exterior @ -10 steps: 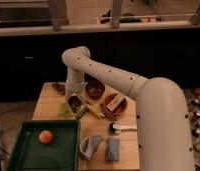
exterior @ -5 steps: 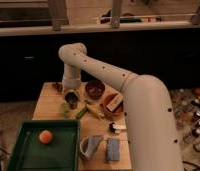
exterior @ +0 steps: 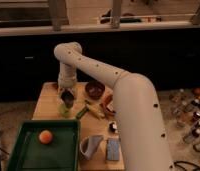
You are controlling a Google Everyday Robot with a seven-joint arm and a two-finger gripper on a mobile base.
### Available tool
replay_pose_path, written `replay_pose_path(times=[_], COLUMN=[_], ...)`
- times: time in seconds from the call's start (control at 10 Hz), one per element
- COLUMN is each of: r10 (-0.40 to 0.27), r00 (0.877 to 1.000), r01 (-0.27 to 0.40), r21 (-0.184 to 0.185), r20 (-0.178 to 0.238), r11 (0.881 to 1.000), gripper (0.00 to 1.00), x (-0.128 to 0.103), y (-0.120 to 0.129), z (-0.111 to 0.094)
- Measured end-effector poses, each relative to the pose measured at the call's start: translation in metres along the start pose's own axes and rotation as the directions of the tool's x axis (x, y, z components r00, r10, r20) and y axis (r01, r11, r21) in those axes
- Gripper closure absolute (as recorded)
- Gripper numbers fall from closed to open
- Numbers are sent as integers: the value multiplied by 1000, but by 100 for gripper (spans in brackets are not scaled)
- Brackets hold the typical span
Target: Stack cups on top of each other
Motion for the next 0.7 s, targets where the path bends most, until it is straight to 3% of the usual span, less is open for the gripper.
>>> replay_pose_path(times=[0.7], r10=[-4], r00=[1000], r01=[4], r21=[1], r20=[14], r11=[1000], gripper=[100], x=[4], y=[-14], z=[19])
